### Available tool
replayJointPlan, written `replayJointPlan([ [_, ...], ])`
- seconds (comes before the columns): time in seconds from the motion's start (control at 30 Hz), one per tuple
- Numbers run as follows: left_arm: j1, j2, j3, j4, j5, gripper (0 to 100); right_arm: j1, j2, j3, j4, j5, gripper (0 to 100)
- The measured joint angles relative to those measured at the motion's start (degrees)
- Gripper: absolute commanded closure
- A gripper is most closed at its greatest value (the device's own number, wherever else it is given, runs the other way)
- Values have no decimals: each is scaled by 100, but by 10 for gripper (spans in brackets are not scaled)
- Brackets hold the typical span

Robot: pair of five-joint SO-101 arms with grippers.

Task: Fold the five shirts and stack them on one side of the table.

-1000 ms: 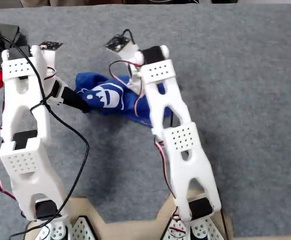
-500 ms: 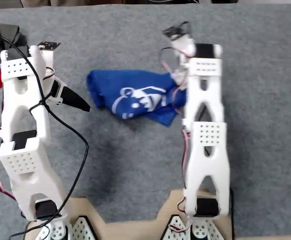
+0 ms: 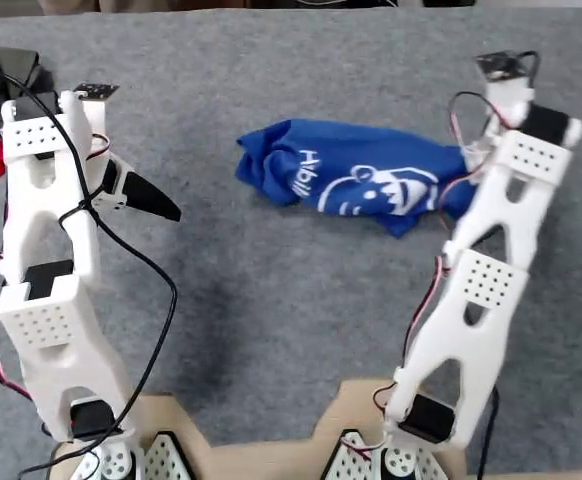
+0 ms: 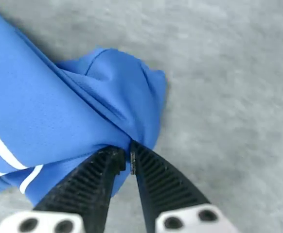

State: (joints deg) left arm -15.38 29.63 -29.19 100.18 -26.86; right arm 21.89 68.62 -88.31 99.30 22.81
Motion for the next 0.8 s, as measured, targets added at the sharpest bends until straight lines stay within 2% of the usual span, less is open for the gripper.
replayJointPlan([
  [0.2,0,0,422,0,0,479,299,0,-422,105,-9,838],
  [0.3,0,0,589,0,0,479,369,0,-492,185,229,776],
  [0.5,0,0,624,0,0,479,255,-290,-492,202,343,760],
  [0.6,0,0,624,0,0,479,-246,-765,-299,202,343,760],
  [0.8,0,0,624,0,0,480,-1908,-1486,1196,202,343,760],
])
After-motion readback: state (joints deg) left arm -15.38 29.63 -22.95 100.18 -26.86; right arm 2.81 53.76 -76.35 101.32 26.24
